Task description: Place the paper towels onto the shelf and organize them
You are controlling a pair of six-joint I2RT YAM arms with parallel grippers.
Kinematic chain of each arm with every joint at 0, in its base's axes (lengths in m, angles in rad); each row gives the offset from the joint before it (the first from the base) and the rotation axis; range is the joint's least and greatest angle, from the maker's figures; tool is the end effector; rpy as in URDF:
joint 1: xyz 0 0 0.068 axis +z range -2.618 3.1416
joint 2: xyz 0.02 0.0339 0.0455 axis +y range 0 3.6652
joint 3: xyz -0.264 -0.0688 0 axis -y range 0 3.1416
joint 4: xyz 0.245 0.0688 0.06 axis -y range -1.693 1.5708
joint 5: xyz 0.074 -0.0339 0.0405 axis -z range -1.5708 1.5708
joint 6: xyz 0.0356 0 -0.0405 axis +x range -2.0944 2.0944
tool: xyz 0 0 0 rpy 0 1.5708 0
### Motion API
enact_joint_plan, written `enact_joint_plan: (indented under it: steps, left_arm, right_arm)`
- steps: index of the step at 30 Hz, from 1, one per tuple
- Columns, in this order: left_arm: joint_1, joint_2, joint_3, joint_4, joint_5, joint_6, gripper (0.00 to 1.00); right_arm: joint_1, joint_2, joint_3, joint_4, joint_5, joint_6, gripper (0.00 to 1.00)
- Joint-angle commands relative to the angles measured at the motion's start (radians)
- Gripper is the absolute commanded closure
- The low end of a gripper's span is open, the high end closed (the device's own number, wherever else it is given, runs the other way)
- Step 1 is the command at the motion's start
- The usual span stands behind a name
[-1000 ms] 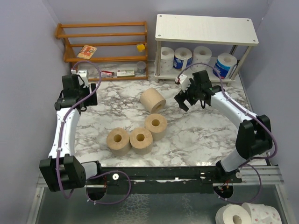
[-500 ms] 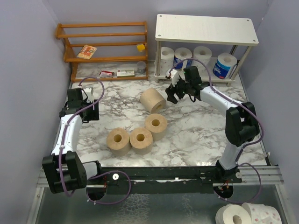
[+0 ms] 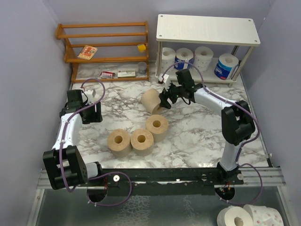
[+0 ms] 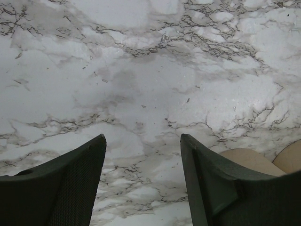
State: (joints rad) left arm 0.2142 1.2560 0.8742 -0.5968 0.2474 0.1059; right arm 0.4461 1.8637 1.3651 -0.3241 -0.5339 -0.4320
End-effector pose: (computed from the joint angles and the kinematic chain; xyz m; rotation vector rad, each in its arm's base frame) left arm 0.2447 0.0443 0.2389 -0.0408 2.5152 -0.1863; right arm 0.3632 0.1938 0.2251 -1.2142 1.9984 0.6422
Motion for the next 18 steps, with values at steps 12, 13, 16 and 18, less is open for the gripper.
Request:
enact_joint_plan:
  steps: [12,13,16,18]
  left_arm:
    - [0.031,0.020,0.009,-0.017,0.092,0.026,0.35]
    - [0.031,0.022,0.009,-0.017,0.092,0.026,0.35]
    - [0.033,0.034,0.011,-0.018,0.092,0.026,0.35]
    - [0.033,0.039,0.011,-0.021,0.093,0.026,0.35]
  right_arm:
    - [0.101,0.147,0.139,-0.047,0.103,-0.007,0.96]
    - [0.101,0.160,0.151,-0.062,0.117,-0.006,0.99]
    - [0.101,0.166,0.135,-0.045,0.153,-0.001,0.99]
    - [0.101,0.136,0.091,-0.002,0.159,0.015,0.99]
